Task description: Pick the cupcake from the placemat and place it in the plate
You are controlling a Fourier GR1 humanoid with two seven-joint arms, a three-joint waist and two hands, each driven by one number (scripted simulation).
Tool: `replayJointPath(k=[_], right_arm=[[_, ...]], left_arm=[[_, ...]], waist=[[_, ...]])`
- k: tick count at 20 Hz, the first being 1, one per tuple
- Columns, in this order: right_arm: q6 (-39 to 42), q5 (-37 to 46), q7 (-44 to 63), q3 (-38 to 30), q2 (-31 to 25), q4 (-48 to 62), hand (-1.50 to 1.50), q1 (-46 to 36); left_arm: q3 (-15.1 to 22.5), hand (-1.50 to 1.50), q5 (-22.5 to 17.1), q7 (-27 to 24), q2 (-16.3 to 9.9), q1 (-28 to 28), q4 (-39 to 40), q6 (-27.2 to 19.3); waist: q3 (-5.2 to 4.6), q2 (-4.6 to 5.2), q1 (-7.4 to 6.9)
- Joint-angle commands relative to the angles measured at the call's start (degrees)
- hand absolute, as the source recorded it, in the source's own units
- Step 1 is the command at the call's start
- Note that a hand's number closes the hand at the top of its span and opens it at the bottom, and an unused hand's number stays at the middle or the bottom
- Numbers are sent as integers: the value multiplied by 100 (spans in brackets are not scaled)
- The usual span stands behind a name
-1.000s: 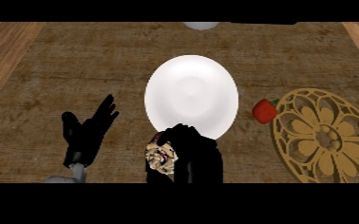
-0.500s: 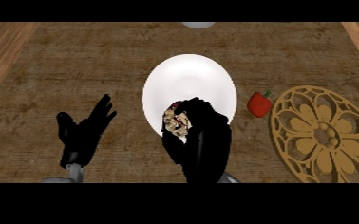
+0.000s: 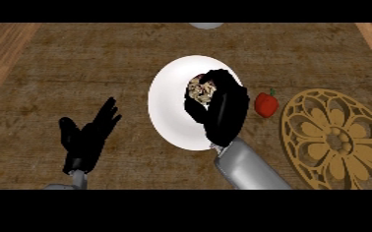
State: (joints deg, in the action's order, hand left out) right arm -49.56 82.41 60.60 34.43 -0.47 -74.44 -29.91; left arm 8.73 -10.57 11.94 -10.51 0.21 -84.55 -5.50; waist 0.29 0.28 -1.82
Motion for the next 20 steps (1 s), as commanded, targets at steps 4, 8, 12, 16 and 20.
replayJointPath(k=[4,8,12,16,20], right_arm=[[-473,-1368,266,-804,45,1276,150,-353],[430,-2602,-456,-888,46,2107,-150,-892],[-272,-3817,-1862,-1084,46,2855,-150,-1061],[-501,-4798,-3265,-1323,37,2742,-150,-1062],[-1169,-5439,-4180,-1335,46,1988,-150,-729]], left_arm=[[127,0,161,129,130,-10,75,-122],[85,0,116,-36,150,71,210,-25],[203,0,211,296,173,-69,-20,-116],[74,0,130,-224,180,139,293,70],[192,0,303,201,302,-122,115,-212]], waist=[[-20,47,-7],[-22,69,-78],[-9,104,-142],[-11,97,-96],[-3,50,22]])
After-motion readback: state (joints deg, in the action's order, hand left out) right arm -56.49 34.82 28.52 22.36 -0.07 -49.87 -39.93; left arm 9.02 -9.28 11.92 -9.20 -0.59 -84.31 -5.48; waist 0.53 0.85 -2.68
